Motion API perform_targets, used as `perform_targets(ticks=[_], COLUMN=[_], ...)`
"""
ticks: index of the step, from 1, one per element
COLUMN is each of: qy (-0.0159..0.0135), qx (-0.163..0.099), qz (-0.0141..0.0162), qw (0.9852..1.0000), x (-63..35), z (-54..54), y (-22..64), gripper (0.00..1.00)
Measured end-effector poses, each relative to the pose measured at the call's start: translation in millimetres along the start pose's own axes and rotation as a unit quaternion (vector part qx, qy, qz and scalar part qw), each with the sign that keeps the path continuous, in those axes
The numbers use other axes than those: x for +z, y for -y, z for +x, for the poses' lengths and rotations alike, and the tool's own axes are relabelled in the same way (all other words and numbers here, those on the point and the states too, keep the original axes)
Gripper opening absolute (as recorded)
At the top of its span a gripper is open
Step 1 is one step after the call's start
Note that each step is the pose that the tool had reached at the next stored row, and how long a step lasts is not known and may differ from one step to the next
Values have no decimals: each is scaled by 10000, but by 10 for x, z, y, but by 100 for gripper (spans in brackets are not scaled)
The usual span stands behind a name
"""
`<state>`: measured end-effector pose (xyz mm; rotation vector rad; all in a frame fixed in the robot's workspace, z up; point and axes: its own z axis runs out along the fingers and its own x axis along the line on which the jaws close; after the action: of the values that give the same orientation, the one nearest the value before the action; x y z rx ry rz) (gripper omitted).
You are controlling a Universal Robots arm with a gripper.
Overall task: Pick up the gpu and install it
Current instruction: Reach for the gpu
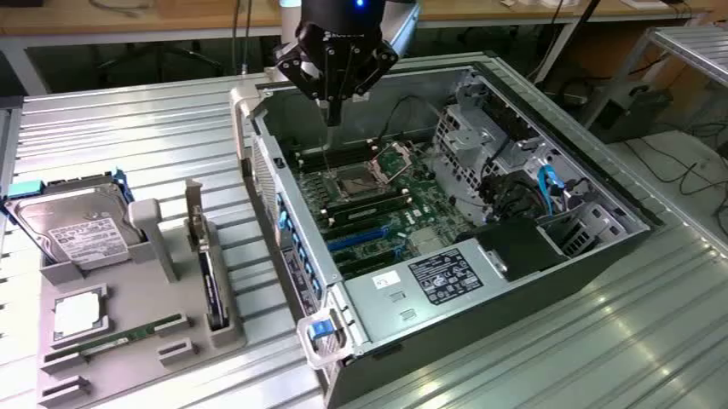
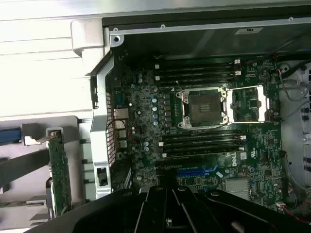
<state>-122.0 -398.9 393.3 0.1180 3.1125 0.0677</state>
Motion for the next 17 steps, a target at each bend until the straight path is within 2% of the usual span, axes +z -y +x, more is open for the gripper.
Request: perform_targets(ticks=[13, 15, 17], qy=[0, 1, 0], qx=[0, 1, 0], qz=[0, 1, 1], qw=[10000, 10000, 10000], x=[0, -2, -6], z=[0, 23, 95], y=[0, 18, 66], gripper=[11, 11, 11])
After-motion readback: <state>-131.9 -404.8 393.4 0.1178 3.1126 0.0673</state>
